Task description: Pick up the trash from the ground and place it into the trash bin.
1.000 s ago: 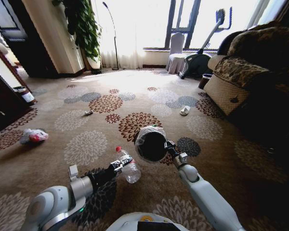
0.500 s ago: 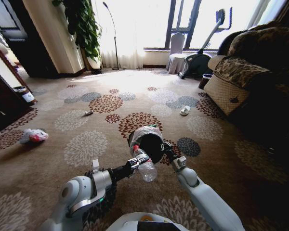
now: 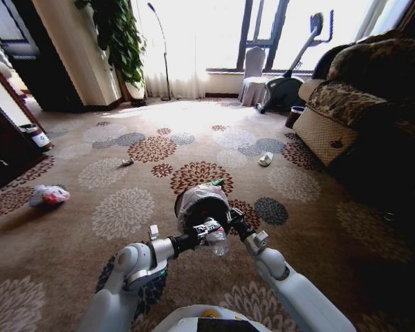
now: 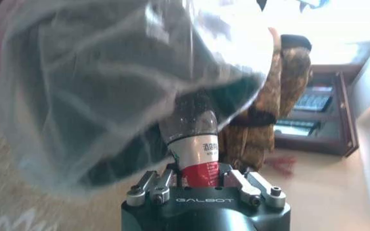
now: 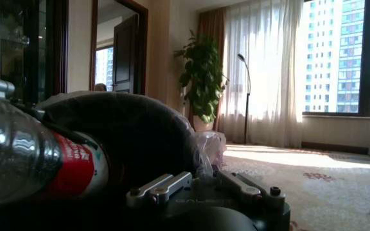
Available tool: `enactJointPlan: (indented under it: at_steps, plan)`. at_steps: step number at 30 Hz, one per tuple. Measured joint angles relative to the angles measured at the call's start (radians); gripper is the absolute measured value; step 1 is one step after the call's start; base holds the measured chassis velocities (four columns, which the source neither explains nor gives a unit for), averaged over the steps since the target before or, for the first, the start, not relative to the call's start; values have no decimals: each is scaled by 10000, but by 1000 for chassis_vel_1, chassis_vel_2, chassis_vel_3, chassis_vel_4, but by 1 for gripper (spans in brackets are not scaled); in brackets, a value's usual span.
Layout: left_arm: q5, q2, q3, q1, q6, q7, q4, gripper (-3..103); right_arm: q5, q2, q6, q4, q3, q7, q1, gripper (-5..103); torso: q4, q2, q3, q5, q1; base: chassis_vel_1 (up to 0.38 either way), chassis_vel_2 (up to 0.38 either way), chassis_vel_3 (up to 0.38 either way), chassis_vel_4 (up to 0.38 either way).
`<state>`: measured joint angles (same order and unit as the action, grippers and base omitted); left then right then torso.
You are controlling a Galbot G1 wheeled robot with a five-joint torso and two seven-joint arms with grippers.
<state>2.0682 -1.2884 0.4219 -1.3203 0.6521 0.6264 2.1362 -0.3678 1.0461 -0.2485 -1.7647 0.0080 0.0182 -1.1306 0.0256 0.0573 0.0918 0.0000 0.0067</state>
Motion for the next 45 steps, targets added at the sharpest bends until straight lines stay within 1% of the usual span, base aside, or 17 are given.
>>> enactJointPlan:
  at_steps: [1, 4, 6, 9, 11, 13, 20, 29, 33, 35, 36, 38, 39, 41, 42, 44, 45]
  plan:
    - [0, 0, 0, 0, 0, 0, 0, 30, 0, 0, 0, 0, 0, 0, 0, 0, 0, 0, 0, 0, 0, 0, 0, 0, 0]
    - [-346, -76, -82, 80, -664, -605, -265, 46, 6, -37, 0, -25, -4, 0, -86, 0, 1, 0, 0, 0, 0, 0, 0, 0, 0]
    - [-319, -85, -82, 59, -699, -642, -262, 46, 6, -46, 0, -26, -1, 0, -92, 0, 1, 0, 0, 0, 0, 0, 0, 0, 0]
    - [-103, -92, -79, -139, -760, -665, -50, 63, -6, -97, 0, -53, 55, 0, -91, 0, 1, 0, 0, 0, 0, 0, 0, 0, 0]
    - [-77, -86, -81, -186, -754, -662, -26, 63, -12, -102, -1, -57, 75, 0, -81, 0, 2, 0, 0, 1, 0, 0, 0, 0, 0]
    - [-29, -88, -113, -411, -743, -657, 51, 74, -31, -137, 0, -65, 162, -1, -74, 0, 2, 1, 0, 0, 0, 0, 0, 0, 0]
    - [-72, -213, -330, -906, -715, -714, 420, 98, -32, -178, 0, -116, 312, 0, -208, 0, 2, 1, 0, 1, 0, 0, 0, 0, 0]
    - [-238, -172, -145, -948, -792, -1183, 531, 100, -43, -166, -1, -156, 464, 0, -308, 0, 1, 2, 0, 0, 1, 0, 0, 0, 0]
    - [-647, 78, -212, -1136, -42, -1428, 1123, 100, -55, -172, 5, -169, 553, 1, -331, 0, 2, 1, 0, 0, 0, 0, 0, 0, 0]
    - [-784, 119, -218, -1168, 75, -1480, 1273, 100, -81, -171, 30, -163, 566, 2, -310, 0, 1, 2, 0, -1, 0, 0, 0, 0, 0]
    - [-1158, 253, -119, -1229, 428, -1777, 1804, 100, -406, -152, 160, -102, 636, 0, -166, 0, 2, 2, 0, 1, 0, 0, 0, 0, 0]
    - [-1307, 300, -59, -1225, 527, -1875, 1937, 100, -587, -146, 212, -92, 647, -5, -116, 0, 2, 2, 0, 1, 0, 0, 0, 0, 0]
    - [-1705, 397, 40, -1198, 680, -2105, 2120, 100, -922, -141, 347, -93, 654, -6, -18, 0, 1, 2, 0, 0, 1, 0, 0, 0, 0]
    - [-3136, 680, 278, -1052, 835, -2912, 2375, 100, -1355, -135, 537, 3, 750, 3, 205, 0, 6, 1, 0, 1, 0, 0, 0, 0, 0]
    - [-3136, 680, 278, -1052, 835, -2912, 2375, 100, -1355, -135, 537, 3, 750, 3, 205, 0, 6, 1, 0, 1, 0, 0, 0, 0, 0]
    - [-4502, 884, 409, -951, 858, -3769, 2473, 100, -1405, -150, 630, 63, 871, -4, 294, 0, 3, 2, 0, 0, 0, 0, 0, 0, 0]
    - [-6191, 1121, 487, -899, 592, -4862, 2493, 100, -1418, -167, 783, 69, 983, -5, 324, 0, 2, 1, 0, -3, 1, 0, 0, 0, 0]
